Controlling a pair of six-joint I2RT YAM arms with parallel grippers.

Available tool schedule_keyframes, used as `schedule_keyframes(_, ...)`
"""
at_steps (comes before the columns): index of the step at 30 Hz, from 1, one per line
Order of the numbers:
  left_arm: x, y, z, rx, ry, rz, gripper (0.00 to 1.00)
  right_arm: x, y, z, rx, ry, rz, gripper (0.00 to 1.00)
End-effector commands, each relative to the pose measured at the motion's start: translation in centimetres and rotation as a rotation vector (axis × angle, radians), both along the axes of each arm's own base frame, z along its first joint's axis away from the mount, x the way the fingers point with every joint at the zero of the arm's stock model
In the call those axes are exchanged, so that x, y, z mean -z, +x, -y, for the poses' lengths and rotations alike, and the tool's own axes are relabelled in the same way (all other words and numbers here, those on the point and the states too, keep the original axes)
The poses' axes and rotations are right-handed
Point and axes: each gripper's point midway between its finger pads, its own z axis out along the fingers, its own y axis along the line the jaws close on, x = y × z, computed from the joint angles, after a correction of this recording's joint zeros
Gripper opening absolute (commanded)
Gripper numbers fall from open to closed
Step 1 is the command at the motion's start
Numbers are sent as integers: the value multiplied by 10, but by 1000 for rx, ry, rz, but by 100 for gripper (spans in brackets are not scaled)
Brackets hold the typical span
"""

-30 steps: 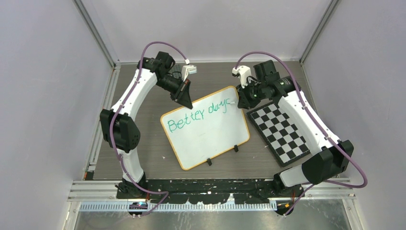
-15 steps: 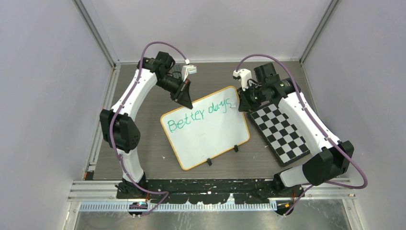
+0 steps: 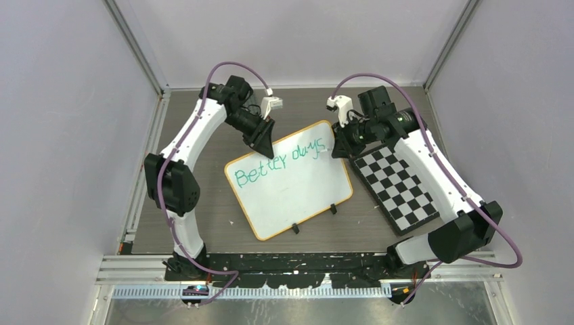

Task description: Write a sentence on the whiteboard

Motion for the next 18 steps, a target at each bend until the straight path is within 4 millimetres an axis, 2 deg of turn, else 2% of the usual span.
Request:
schedule_keyframes(1, 8, -6, -3, 0, 62, -10, 37, -35, -18, -9, -47, 82, 44, 0)
schedule_keyframes(7, -5, -6, -19, -52, 28, -5, 53, -31, -25, -14, -41, 86, 6, 0)
schedule_keyframes(9, -9, -6, -27, -75, 7, -14, 56, -32, -28, -20, -49, 92, 4, 0)
schedule_keyframes(15, -13, -8, -55, -160, -55, -39, 59, -29, -49, -58, -153, 81, 37, 0)
schedule_keyframes(18, -11, -10, -67, -205, -68, -43, 59, -18, -59, -78, -204, 58, 70, 0)
